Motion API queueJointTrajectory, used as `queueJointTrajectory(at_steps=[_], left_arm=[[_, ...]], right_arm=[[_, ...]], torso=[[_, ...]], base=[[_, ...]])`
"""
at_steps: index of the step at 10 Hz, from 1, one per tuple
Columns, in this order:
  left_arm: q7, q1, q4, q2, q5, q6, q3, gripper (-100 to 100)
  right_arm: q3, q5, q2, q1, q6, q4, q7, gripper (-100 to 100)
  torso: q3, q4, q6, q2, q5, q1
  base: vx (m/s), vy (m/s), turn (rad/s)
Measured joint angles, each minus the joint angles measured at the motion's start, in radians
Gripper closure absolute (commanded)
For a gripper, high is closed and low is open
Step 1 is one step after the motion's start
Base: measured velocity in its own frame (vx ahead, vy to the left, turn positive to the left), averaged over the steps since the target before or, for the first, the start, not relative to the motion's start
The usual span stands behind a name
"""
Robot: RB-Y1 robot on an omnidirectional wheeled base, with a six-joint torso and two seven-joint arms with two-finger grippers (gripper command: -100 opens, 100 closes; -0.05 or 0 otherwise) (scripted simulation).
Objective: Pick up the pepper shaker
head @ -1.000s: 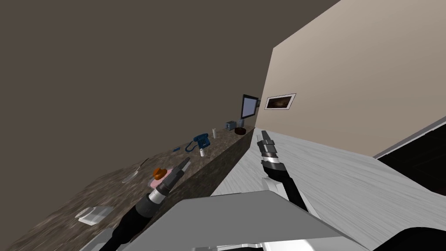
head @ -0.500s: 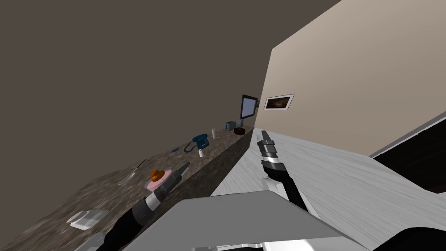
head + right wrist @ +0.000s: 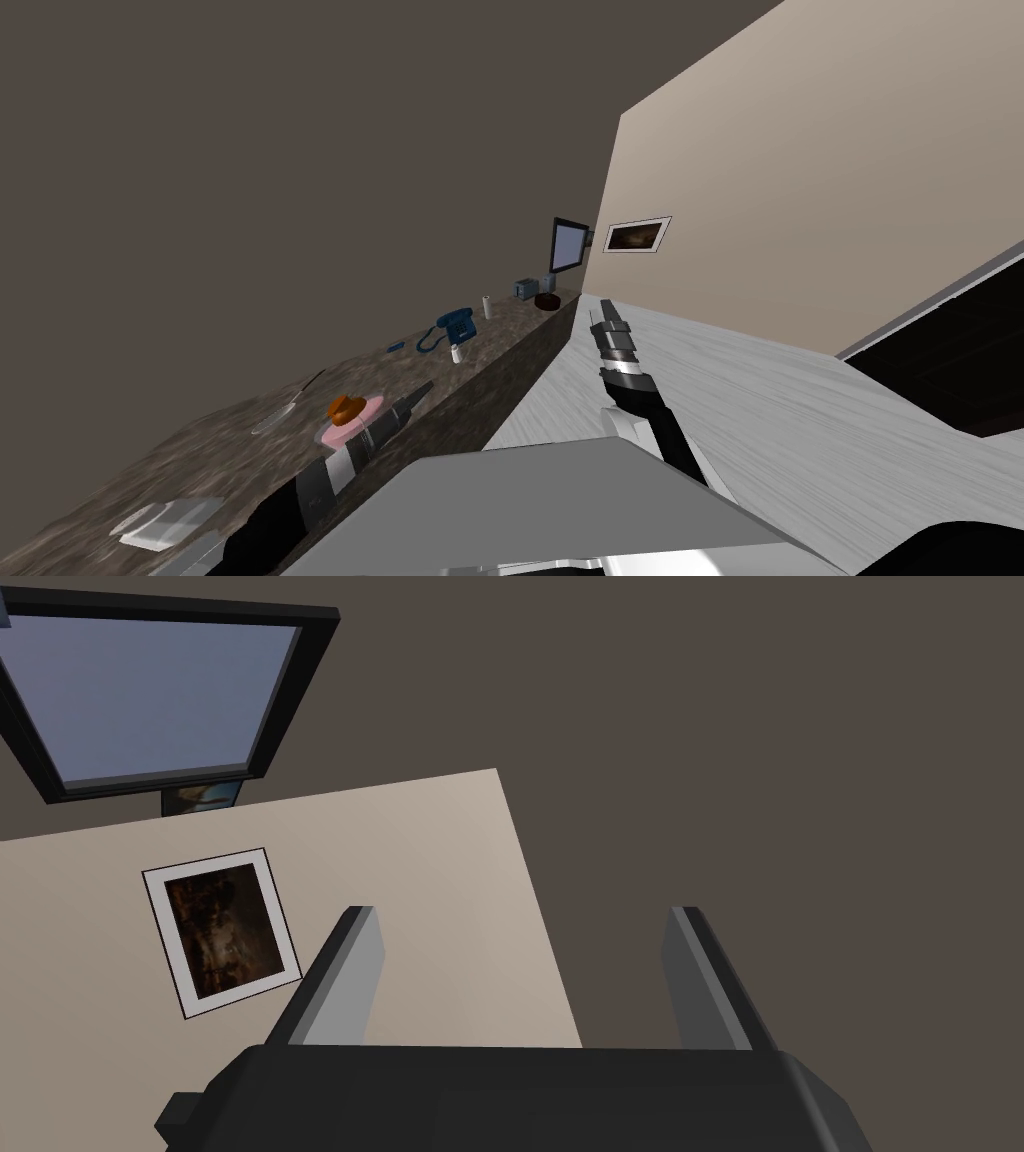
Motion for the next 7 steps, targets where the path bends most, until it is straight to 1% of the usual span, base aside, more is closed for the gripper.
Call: queueJointTrajectory(at_steps=[2, 4, 5, 7], left_arm=[[0.004, 0.02, 0.016, 0.061, 0.001, 0.023, 0.005, -100], [0.009, 0.03, 0.042, 0.123, 0.002, 0.045, 0.005, -100], [0.009, 0.051, 0.048, 0.153, 0.002, 0.059, 0.012, -100], [0.014, 0.054, 0.083, 0.218, 0.005, 0.08, 0.01, -100]], right_arm=[[0.0, 0.0, 0.0, 0.0, 0.0, 0.0, 0.0, 0], [0.0, 0.0, 0.0, 0.0, 0.0, 0.0, 0.0, 0], [0.0, 0.0, 0.0, 0.0, 0.0, 0.0, 0.0, 0], [0.0, 0.0, 0.0, 0.0, 0.0, 0.0, 0.0, 0]], torso=[[-0.001, 0.0, 0.0, -0.001, 0.0, -0.001], [-0.001, 0.0, 0.0, -0.001, 0.0, -0.001], [0.0, 0.0, 0.0, -0.001, 0.0, -0.001], [-0.001, 0.0, 0.0, -0.001, 0.0, -0.002]], base=[[0.043, -0.067, -0.03], [0.034, -0.059, -0.036], [0.033, -0.054, -0.021], [0.038, -0.068, -0.039]])
